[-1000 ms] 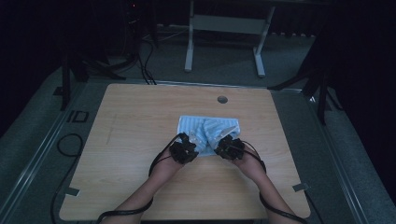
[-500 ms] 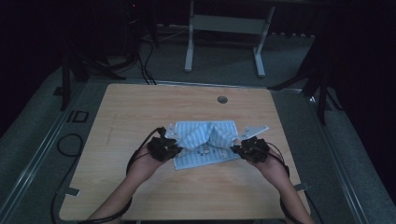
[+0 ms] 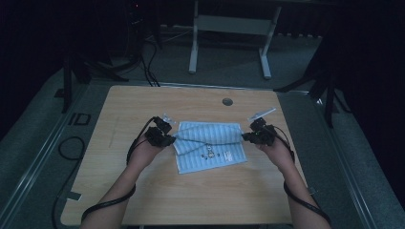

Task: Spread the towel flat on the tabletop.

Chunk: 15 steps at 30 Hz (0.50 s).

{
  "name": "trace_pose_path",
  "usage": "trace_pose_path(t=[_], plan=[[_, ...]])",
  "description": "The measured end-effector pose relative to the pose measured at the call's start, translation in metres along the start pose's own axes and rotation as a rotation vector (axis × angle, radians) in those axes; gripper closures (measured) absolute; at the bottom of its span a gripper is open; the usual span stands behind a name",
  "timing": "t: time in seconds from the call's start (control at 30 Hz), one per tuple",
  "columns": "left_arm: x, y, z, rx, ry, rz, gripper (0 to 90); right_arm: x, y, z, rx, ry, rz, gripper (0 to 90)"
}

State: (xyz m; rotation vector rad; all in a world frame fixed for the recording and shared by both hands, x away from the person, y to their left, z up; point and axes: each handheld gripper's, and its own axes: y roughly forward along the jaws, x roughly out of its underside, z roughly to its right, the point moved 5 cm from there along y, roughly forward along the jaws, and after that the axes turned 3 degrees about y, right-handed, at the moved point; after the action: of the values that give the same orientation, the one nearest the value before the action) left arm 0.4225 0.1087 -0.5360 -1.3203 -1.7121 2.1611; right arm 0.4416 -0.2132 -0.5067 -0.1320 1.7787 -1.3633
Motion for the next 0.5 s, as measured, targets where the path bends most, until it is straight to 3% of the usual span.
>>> trace_pose_path(t=[0.03, 0.07, 0.13, 0.17, 0.2, 0.23, 0.33, 0.4, 0.47, 0.5], plan=[[0.002, 0.005, -0.004, -0.009, -0.031, -0.017, 70.4, -0.001, 0.010, 0.003, 0.007, 0.017, -0.030, 82.0], [0.002, 0.005, -0.004, -0.009, -0.031, -0.017, 60.7, -0.001, 0.010, 0.003, 0.007, 0.017, -0.030, 82.0], [0.003, 0.004, -0.004, -0.020, -0.044, -0.008, 59.0, 0.000, 0.012, 0.003, 0.009, 0.020, -0.037, 78.1], [0.007, -0.005, 0.003, -0.017, -0.034, 0.013, 49.6, 0.005, 0.015, 0.000, 0.011, 0.012, -0.044, 70.3], [0.007, -0.005, 0.003, -0.017, -0.034, 0.013, 48.1, 0.007, 0.015, -0.001, 0.017, 0.007, -0.045, 68.0], [0.009, -0.014, 0.012, -0.017, -0.002, 0.030, 48.1, 0.010, 0.014, -0.002, 0.025, -0.002, -0.049, 65.6], [0.011, -0.025, 0.024, -0.015, 0.032, 0.045, 48.1, 0.014, 0.010, -0.004, 0.042, -0.015, -0.036, 63.4], [0.013, -0.034, 0.041, 0.019, 0.063, 0.071, 48.3, 0.021, 0.004, -0.008, 0.021, 0.000, -0.023, 62.5], [0.015, -0.036, 0.048, 0.038, 0.073, 0.079, 49.1, 0.024, 0.004, -0.011, 0.014, 0.002, -0.025, 62.4], [0.017, -0.036, 0.058, 0.062, 0.098, 0.080, 49.0, 0.033, 0.008, -0.017, 0.008, -0.008, -0.043, 61.6]])
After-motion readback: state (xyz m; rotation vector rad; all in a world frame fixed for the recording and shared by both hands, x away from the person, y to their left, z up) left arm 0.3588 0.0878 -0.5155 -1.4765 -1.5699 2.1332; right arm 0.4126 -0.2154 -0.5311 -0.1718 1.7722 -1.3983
